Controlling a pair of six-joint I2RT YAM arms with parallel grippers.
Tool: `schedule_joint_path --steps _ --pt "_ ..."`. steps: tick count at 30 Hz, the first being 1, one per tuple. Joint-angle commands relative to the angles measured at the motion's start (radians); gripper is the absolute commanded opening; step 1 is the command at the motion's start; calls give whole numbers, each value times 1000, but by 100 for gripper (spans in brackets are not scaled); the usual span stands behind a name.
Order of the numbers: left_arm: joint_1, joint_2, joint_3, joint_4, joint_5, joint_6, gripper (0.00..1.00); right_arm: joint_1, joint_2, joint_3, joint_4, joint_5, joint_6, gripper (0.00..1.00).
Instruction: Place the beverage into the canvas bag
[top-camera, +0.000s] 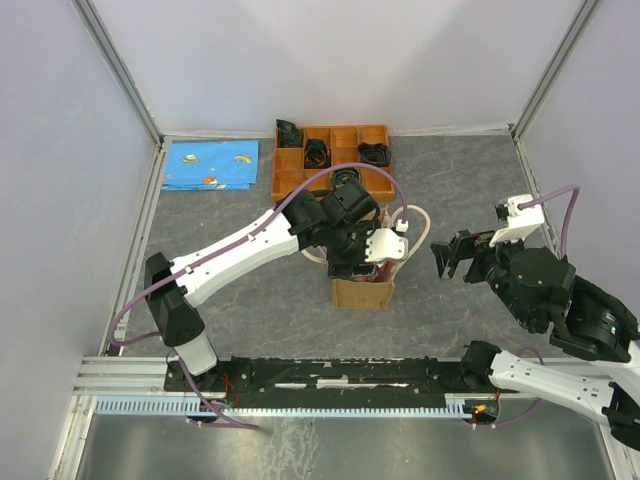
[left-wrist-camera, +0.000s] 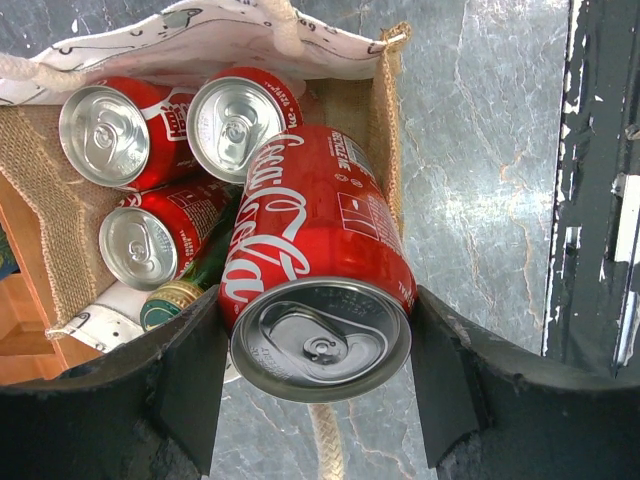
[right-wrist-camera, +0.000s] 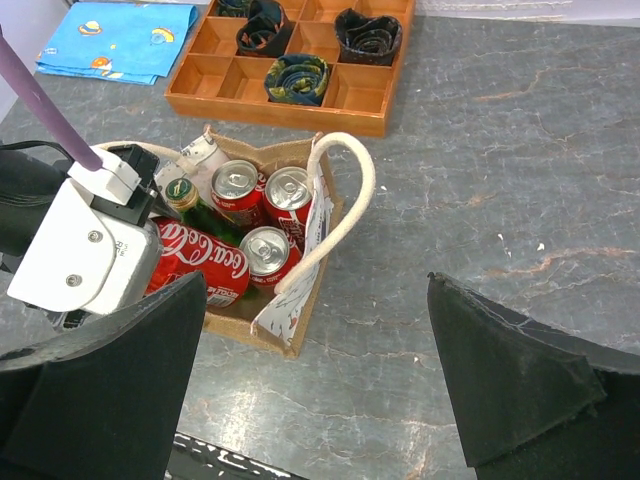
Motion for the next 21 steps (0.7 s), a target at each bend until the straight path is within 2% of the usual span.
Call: schedule_joint_path --steps 1,21 --pt "-5 13 64 -26 -37 61 3 4 23 3 21 -5 4 99" --pt "-24 53 115 -119 -85 134 3 4 12 -21 24 -7 11 99"
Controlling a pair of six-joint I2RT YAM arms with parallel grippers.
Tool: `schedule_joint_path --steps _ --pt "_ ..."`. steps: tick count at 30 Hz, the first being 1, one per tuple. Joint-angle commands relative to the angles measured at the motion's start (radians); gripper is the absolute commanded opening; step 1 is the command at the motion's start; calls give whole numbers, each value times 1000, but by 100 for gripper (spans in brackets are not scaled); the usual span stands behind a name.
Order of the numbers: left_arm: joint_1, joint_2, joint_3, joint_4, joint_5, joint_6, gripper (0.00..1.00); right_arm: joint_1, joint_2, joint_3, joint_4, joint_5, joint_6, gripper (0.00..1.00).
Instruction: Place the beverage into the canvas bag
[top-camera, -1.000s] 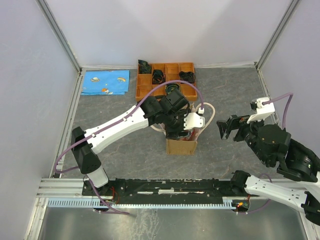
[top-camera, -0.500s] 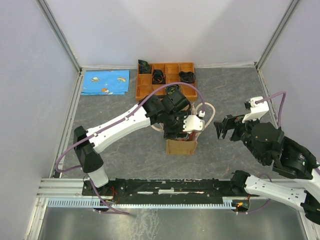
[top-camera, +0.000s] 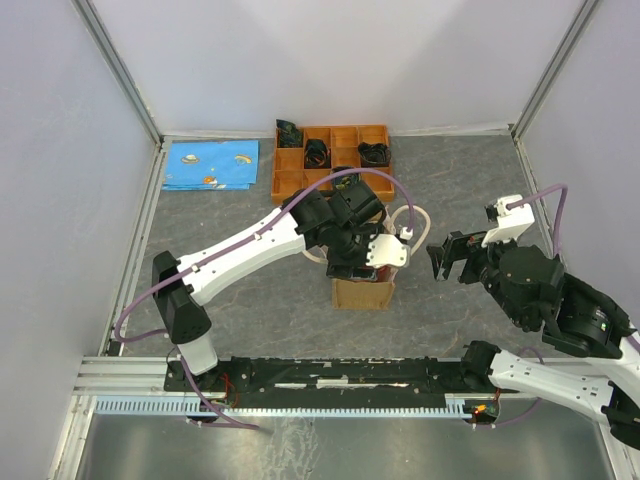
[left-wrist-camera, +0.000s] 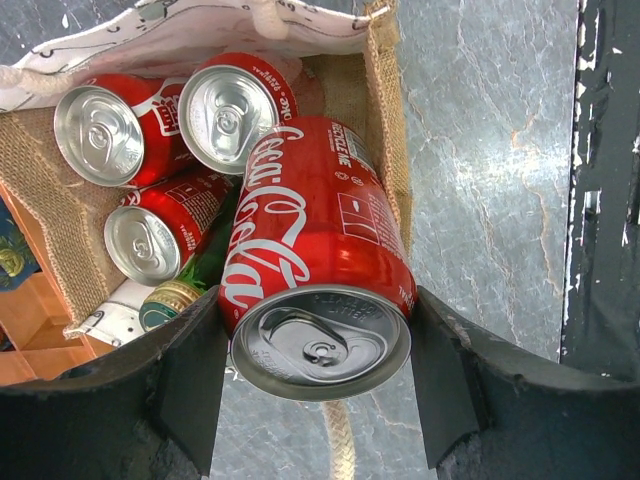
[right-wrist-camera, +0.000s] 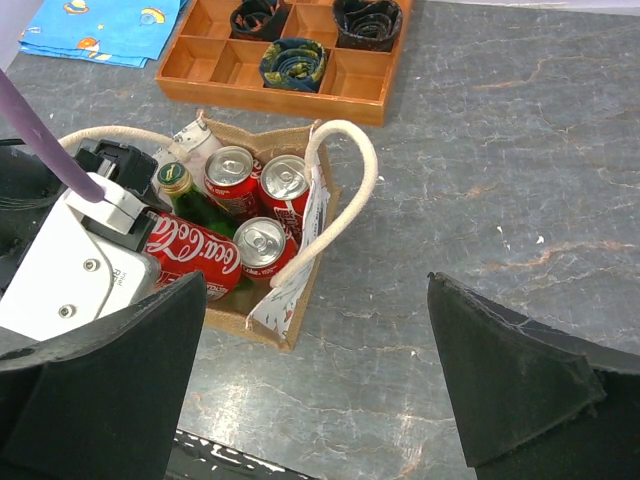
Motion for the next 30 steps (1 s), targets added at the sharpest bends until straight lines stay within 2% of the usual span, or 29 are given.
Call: schedule_joint_path --steps 1,12,30 --pt "-3 9 47 -42 -33 66 3 4 -5 1 24 0 8 99" --pt "-3 32 86 -114 -5 94 3 4 2 -5 31 -11 3 99" --pt "1 113 26 15 15 -14 3 4 -26 -6 -18 -1 31 99"
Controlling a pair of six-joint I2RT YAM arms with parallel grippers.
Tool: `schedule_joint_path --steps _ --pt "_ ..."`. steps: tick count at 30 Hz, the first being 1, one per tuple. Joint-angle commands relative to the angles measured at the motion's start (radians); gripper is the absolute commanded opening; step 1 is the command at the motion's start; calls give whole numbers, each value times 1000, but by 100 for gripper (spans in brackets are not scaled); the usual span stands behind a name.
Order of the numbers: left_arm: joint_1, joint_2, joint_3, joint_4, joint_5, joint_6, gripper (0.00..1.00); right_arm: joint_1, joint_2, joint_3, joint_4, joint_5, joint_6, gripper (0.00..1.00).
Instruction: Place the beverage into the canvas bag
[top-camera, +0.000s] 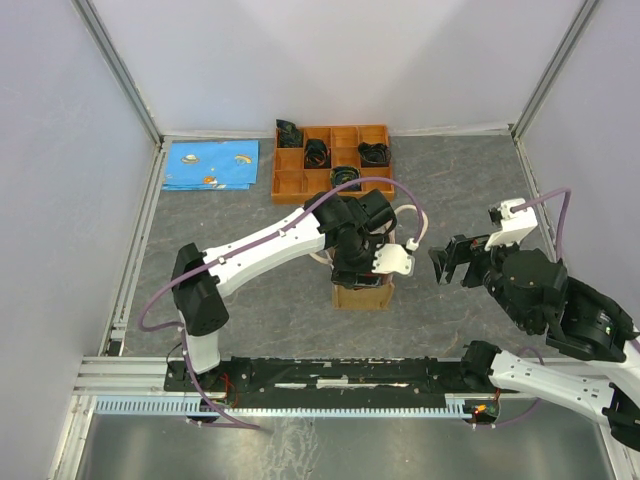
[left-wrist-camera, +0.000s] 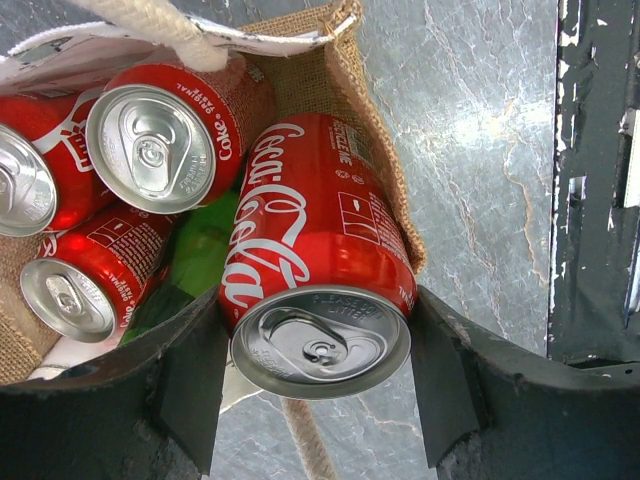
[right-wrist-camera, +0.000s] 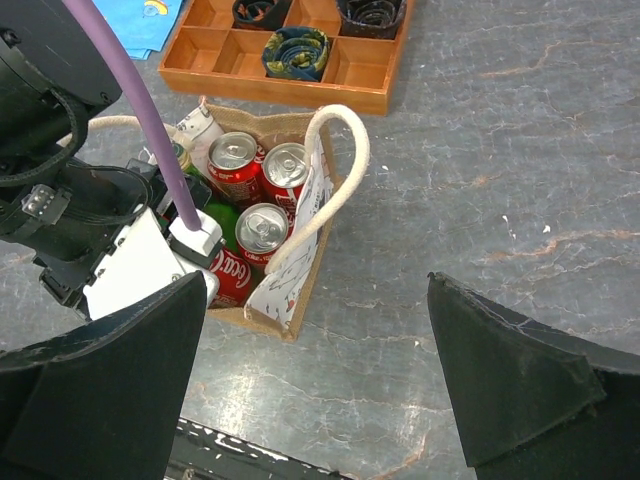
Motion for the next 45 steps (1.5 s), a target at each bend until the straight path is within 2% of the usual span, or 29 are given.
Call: schedule_joint_path --steps 1,8,16,23,34,45 --pt "10 8 6 65 -11 -49 3 4 -1 4 6 12 5 99" --pt "18 38 17 58 -1 -65 3 4 7 -4 13 4 3 99" --pt "48 67 155 0 22 -81 3 4 3 -12 12 4 6 99" --pt "68 119 253 -97 114 -110 3 4 13 -19 21 -2 7 99" --pt "99 153 266 -132 177 -141 3 4 26 -22 21 -10 9 99" --pt "129 160 296 -132 138 -120 3 4 46 -31 41 -28 11 99"
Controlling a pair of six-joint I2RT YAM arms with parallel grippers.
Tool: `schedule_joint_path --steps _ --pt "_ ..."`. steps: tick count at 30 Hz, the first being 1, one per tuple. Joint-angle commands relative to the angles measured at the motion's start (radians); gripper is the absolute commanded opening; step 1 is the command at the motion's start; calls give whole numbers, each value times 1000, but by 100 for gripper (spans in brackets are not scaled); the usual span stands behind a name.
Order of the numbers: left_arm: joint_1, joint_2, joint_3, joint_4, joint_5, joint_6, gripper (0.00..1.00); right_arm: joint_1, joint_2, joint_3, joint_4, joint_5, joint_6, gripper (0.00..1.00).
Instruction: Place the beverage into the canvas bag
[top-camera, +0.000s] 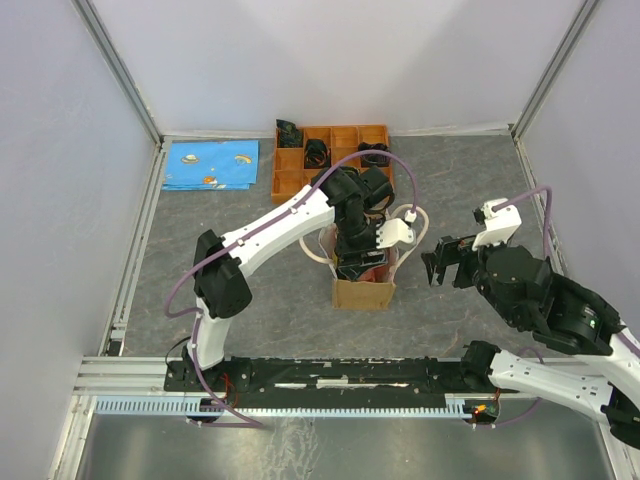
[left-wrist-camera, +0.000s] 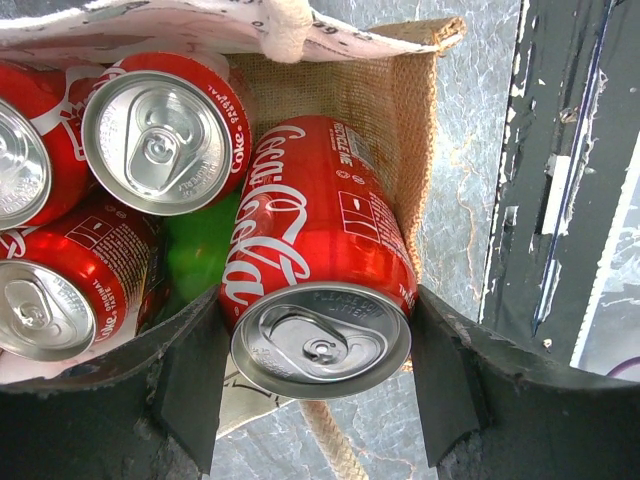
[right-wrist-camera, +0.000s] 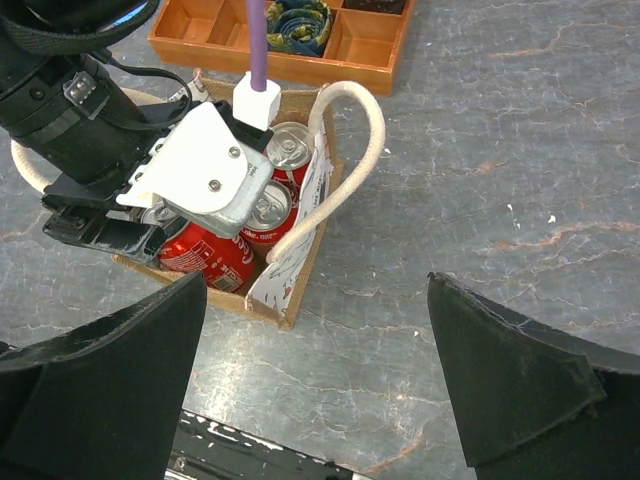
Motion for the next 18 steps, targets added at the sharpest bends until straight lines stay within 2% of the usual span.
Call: schedule_joint_path --steps 1,5,12,18 --pt "24 -7 67 23 -31 -15 3 4 21 -9 46 -14 9 99" --pt "35 -3 59 42 -40 -27 3 4 51 -10 56 -52 0 99" --pt "37 -4 51 48 -34 -32 3 4 93 -78 95 -368 -161 96" --pt "45 -17 21 60 -33 -40 3 4 -28 -248 217 -492 -320 96"
